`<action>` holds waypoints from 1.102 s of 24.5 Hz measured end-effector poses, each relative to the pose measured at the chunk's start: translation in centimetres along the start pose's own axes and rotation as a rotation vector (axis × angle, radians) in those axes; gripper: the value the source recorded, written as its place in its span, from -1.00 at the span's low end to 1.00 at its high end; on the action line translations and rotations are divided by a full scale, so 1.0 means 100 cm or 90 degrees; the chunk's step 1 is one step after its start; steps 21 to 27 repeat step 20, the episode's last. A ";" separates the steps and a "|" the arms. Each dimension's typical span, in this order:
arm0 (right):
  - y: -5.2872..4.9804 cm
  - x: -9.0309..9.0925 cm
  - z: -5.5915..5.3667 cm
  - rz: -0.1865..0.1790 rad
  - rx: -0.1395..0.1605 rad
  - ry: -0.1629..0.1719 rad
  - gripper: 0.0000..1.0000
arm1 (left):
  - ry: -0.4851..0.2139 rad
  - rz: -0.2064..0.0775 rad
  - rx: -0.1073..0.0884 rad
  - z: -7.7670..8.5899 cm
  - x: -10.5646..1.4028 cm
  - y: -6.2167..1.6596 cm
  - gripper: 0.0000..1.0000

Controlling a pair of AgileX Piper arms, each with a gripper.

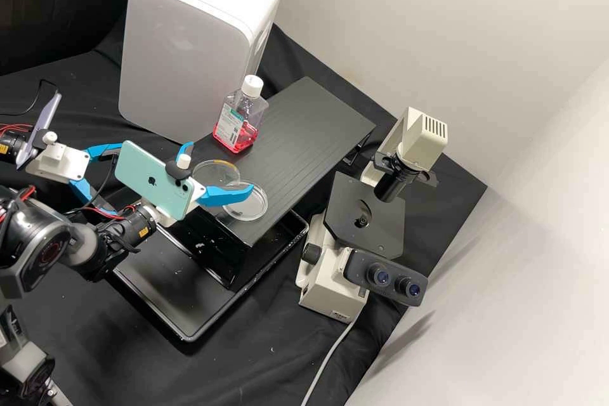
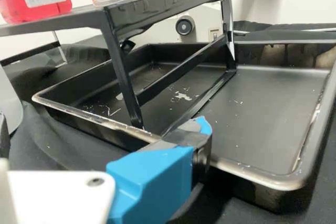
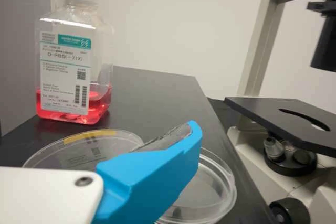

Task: Remove the lid from the petri dish

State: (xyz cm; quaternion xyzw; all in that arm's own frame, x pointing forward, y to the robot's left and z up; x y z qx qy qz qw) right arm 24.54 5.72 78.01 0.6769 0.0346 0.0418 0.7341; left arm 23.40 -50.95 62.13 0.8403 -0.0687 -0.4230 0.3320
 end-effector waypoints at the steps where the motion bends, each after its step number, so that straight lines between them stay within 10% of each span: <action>1: 0.001 -0.002 0.001 0.003 0.002 -0.004 1.00 | 0.003 0.001 0.007 0.001 0.000 0.0001 1.00; 5: 0.008 -0.015 0.000 0.037 0.015 -0.032 1.00 | 0.062 0.007 0.004 0.006 -0.001 0.0015 1.00; 27: 0.023 -0.044 -0.007 0.061 0.047 0.009 1.00 | 0.076 0.022 0.004 0.005 -0.013 0.0115 1.00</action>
